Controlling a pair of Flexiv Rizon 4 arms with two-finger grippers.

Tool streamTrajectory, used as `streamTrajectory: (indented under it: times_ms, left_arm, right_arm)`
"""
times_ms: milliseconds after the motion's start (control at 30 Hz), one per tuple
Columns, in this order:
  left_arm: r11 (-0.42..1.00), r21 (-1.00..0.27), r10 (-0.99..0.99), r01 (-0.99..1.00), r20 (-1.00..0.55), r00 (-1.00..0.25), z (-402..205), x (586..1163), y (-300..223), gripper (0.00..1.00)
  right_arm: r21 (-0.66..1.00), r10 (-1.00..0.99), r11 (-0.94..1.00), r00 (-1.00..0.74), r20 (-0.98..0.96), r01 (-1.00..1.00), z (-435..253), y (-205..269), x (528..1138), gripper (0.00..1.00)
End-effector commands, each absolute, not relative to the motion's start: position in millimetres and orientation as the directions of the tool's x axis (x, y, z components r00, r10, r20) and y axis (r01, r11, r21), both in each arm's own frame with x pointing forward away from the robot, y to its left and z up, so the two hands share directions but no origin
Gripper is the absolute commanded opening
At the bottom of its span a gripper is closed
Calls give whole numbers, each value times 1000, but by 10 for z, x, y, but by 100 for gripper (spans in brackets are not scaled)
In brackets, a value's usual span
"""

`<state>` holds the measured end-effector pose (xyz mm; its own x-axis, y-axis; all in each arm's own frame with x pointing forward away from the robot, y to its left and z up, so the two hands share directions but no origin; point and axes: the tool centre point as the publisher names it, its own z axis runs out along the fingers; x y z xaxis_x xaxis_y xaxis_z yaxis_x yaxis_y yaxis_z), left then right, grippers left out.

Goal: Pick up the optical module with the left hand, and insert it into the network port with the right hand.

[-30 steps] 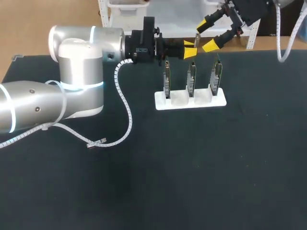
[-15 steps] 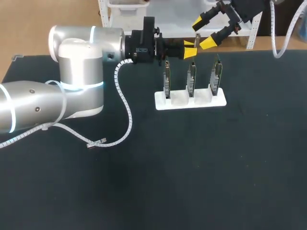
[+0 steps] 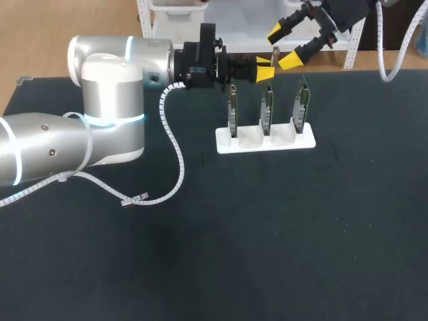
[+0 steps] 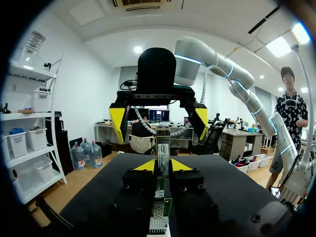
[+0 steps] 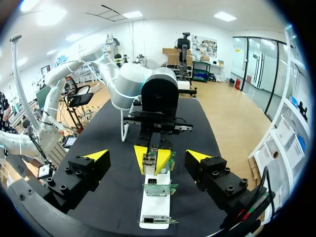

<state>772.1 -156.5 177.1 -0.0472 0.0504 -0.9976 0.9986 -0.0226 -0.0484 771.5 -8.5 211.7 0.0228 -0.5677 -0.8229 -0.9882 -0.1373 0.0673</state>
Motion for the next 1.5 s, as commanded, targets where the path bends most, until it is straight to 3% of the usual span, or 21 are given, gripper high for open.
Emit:
streamTrajectory:
  times_ms: [33,633,667,700,733,800,1400,1433,1500]
  left_arm:
    - [-26,-50,54,998,-997,-49,1772,7745,-1575,0]
    - [-26,-50,54,998,-997,-49,1772,7745,-1575,0]
    - [-26,-50,54,998,-997,-49,1772,7745,-1575,0]
    - [-26,-50,54,998,-997,-49,1772,7745,-1575,0]
    - [-26,-50,54,998,-997,-49,1772,7745,-1575,0]
    - [-26,-50,54,998,-997,-49,1772,7745,-1575,0]
    - [-26,-50,54,998,-997,-49,1772,7745,-1575,0]
    - [-26,-50,54,998,-997,-49,1772,7745,-1575,13]
    - [-26,-50,54,998,-997,-49,1772,7745,-1575,100]
  right_arm:
    - [57,-565,-119,20,-825,-991,2107,-95,7629,100]
    - [51,-557,-112,20,-830,-992,2114,-77,7616,98]
    - [50,-556,-111,20,-831,-993,2114,-72,7619,67]
    - [53,-555,-109,17,-832,-993,2114,-68,7620,47]
    - [53,-554,-109,16,-832,-993,2114,-67,7620,37]
    - [49,-551,-100,14,-835,-994,2114,-59,7623,0]
    - [44,-547,-60,-4,-837,-997,2119,-79,7670,0]
    - [45,-547,-58,-6,-837,-997,2117,-81,7671,0]
    - [45,-546,-54,-8,-838,-998,2115,-85,7674,0]
